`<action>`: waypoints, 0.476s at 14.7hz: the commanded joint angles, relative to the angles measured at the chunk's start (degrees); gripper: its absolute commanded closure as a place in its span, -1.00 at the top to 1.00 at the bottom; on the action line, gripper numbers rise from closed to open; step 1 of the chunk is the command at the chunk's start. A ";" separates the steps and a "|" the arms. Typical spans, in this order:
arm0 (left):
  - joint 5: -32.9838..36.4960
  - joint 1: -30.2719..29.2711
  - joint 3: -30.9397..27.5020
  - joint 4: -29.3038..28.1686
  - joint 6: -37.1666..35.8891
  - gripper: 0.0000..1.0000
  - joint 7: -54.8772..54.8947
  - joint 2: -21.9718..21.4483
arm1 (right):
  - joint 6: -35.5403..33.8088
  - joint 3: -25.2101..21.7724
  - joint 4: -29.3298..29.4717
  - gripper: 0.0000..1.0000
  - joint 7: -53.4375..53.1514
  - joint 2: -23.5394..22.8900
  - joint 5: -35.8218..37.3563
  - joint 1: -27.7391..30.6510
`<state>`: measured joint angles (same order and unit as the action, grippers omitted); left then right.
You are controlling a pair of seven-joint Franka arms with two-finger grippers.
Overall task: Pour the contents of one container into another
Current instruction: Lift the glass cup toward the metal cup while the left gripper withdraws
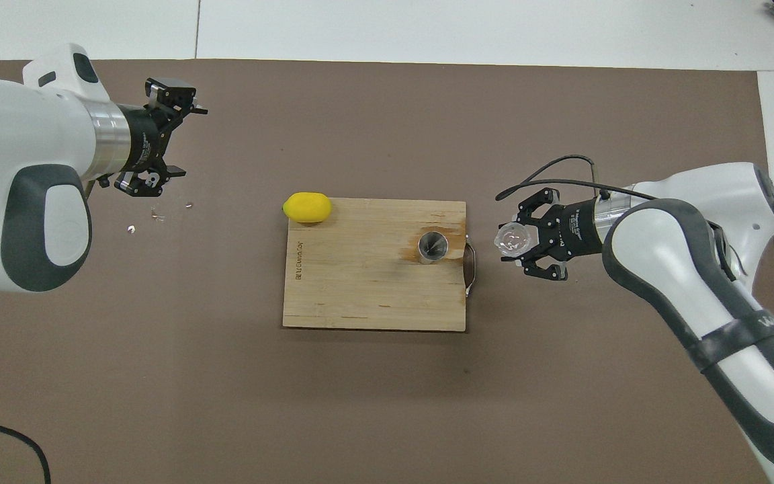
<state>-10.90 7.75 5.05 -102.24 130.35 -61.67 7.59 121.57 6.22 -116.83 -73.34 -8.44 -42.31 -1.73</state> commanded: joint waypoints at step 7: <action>10.01 -1.95 -0.39 0.72 -17.21 1.00 48.62 -2.40 | 0.25 0.02 9.42 -1.00 -21.04 -2.46 14.17 -8.54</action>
<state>-3.95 6.21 4.38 -102.02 117.90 -21.79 6.43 121.57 6.24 -110.22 -90.56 -9.14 -31.70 -8.75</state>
